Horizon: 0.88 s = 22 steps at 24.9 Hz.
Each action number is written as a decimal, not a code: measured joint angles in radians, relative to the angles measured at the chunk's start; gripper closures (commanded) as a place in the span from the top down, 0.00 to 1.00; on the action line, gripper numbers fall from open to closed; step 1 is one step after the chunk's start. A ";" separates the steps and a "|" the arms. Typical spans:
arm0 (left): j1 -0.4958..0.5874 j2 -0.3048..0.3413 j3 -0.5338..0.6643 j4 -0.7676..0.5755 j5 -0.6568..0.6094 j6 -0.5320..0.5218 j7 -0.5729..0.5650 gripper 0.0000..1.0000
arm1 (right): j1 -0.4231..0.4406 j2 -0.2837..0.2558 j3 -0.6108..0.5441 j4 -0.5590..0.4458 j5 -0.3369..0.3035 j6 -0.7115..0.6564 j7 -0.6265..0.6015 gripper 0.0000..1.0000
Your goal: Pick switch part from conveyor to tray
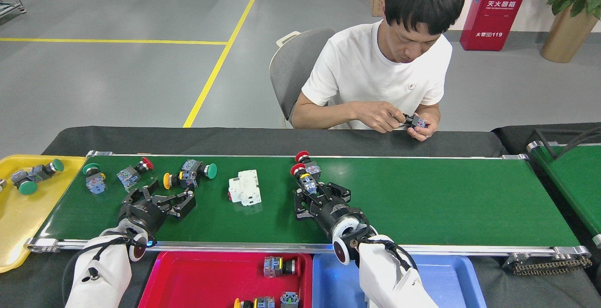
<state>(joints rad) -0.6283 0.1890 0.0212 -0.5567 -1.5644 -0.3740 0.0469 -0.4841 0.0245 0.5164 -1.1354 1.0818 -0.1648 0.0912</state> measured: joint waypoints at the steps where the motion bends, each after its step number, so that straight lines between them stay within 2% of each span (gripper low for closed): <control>1: -0.002 0.000 0.000 0.001 0.000 0.003 0.000 1.00 | 0.042 -0.051 -0.009 -0.067 -0.027 -0.048 0.005 0.08; 3: -0.009 -0.001 0.001 0.001 0.000 0.012 0.000 1.00 | 0.126 -0.115 -0.017 -0.186 -0.072 -0.151 0.009 0.10; 5: -0.013 -0.001 0.001 0.001 0.000 0.024 0.000 0.99 | 0.198 -0.140 -0.017 -0.258 -0.088 -0.253 0.013 0.13; 6: -0.013 -0.002 0.001 0.001 0.001 0.037 0.000 0.93 | 0.225 -0.141 -0.016 -0.276 -0.089 -0.298 0.014 0.15; 7: -0.013 -0.002 0.001 0.001 0.002 0.054 0.000 0.72 | 0.243 -0.141 -0.014 -0.284 -0.089 -0.332 0.016 0.21; 8: -0.013 -0.004 0.001 0.001 0.004 0.067 0.000 0.41 | 0.252 -0.140 -0.007 -0.287 -0.088 -0.357 0.019 0.49; 9: -0.013 -0.004 0.001 0.001 0.008 0.078 0.000 0.20 | 0.258 -0.131 0.002 -0.287 -0.086 -0.364 0.027 0.97; 10: -0.013 -0.004 0.001 0.001 0.016 0.085 0.000 0.11 | 0.264 -0.107 0.006 -0.288 -0.086 -0.367 0.048 0.99; 12: -0.013 -0.003 0.001 -0.001 0.042 0.091 0.000 0.06 | 0.281 -0.049 0.013 -0.289 -0.089 -0.369 0.082 0.99; 13: -0.012 0.000 0.001 -0.005 0.060 0.092 0.000 0.06 | 0.283 -0.038 0.015 -0.289 -0.092 -0.368 0.092 0.99; 15: -0.003 0.009 -0.002 -0.044 0.106 0.087 0.002 0.06 | 0.283 -0.037 0.013 -0.290 -0.094 -0.371 0.107 0.99; 17: 0.039 0.018 -0.002 -0.155 0.145 0.029 0.004 0.07 | 0.283 -0.037 0.011 -0.291 -0.094 -0.373 0.114 0.99; 19: 0.164 0.042 0.010 -0.343 0.179 -0.043 -0.003 0.11 | 0.287 -0.037 -0.015 -0.292 -0.094 -0.374 0.117 0.99; 22: 0.430 0.061 0.045 -0.670 0.244 -0.145 -0.030 0.27 | 0.296 -0.037 -0.112 -0.315 -0.094 -0.361 0.118 0.98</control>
<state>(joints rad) -0.1984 0.2500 0.0665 -1.2268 -1.3199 -0.5187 0.0173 -0.1885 -0.0121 0.4041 -1.4503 0.9877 -0.5257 0.2096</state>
